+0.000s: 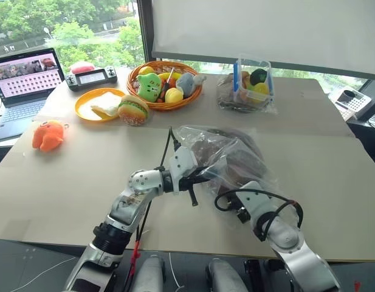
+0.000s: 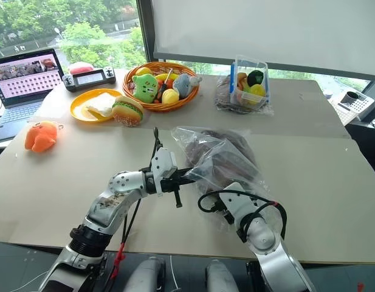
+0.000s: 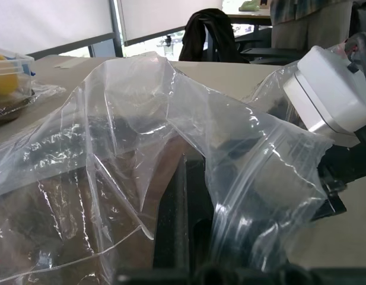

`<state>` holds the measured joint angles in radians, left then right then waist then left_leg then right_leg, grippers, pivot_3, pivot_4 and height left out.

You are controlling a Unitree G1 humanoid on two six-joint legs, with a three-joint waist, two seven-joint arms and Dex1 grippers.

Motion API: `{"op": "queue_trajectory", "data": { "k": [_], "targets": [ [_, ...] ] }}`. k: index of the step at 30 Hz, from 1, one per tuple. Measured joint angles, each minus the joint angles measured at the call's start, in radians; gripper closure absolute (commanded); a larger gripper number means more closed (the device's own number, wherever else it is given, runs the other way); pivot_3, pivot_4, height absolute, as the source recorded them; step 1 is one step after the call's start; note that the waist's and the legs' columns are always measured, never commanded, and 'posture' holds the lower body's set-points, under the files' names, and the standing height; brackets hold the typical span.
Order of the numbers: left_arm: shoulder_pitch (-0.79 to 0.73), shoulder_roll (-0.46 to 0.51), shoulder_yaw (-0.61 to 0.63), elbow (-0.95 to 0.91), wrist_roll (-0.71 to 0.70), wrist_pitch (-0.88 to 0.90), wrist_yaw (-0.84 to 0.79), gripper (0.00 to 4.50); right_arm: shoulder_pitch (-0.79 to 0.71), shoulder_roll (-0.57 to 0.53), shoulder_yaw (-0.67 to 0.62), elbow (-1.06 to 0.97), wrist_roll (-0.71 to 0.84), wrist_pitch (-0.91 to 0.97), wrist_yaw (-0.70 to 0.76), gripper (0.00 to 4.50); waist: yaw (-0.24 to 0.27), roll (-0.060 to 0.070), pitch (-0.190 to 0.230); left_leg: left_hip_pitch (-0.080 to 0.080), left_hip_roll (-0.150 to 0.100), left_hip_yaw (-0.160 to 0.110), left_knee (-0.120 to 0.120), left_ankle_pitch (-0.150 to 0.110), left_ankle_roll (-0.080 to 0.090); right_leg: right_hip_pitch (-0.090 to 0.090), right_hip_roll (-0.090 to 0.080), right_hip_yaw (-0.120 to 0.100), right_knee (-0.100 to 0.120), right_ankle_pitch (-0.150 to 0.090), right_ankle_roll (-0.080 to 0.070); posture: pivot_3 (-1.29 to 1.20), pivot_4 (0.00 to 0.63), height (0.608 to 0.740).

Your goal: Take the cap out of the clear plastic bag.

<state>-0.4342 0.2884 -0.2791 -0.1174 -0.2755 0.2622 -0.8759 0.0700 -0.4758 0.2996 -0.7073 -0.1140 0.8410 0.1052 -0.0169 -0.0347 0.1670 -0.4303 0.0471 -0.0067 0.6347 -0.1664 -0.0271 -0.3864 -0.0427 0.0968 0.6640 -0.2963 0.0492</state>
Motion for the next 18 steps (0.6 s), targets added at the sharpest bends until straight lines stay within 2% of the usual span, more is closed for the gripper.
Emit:
{"op": "queue_trajectory", "data": {
  "k": [1,2,8,13,18],
  "targets": [
    [0.000,0.000,0.000,0.000,0.000,0.000,0.000,4.50,0.000,0.000,0.000,0.000,-0.003,0.000,0.001,2.23,0.000,0.000,0.000,0.000,0.000,0.000,0.000,0.000,0.000,0.000,0.000,0.000,0.000,0.000,0.000,0.00,0.150,0.740],
    [0.000,0.000,0.000,0.000,0.000,-0.001,0.000,4.50,-0.001,0.001,-0.003,0.000,-0.014,0.000,0.002,2.73,0.000,0.000,0.000,0.000,0.000,0.000,0.000,0.000,0.000,0.000,0.000,0.000,0.000,0.000,0.000,0.00,0.150,0.740],
    [0.000,0.000,0.000,0.001,0.000,-0.004,-0.001,4.50,-0.013,0.009,-0.029,-0.015,-0.059,-0.003,0.002,4.49,-0.003,-0.002,-0.002,0.001,0.000,0.000,0.000,0.000,0.000,0.000,0.000,0.000,0.000,0.000,0.000,0.00,0.150,0.740],
    [0.000,0.001,0.000,0.002,0.000,-0.006,-0.001,4.50,-0.010,0.038,-0.052,-0.041,-0.060,0.019,0.024,4.49,-0.003,-0.003,-0.004,0.001,0.000,0.000,0.000,0.000,0.000,0.000,0.000,0.000,0.000,0.000,0.000,0.00,0.150,0.740],
    [0.000,0.004,0.000,0.002,0.001,-0.020,-0.003,4.50,-0.002,0.040,-0.064,-0.149,-0.025,0.117,0.093,4.49,-0.003,-0.003,-0.004,0.000,0.000,0.000,-0.001,0.000,0.000,0.000,0.000,0.000,0.000,0.000,0.000,0.00,0.150,0.740]
  ]
}}
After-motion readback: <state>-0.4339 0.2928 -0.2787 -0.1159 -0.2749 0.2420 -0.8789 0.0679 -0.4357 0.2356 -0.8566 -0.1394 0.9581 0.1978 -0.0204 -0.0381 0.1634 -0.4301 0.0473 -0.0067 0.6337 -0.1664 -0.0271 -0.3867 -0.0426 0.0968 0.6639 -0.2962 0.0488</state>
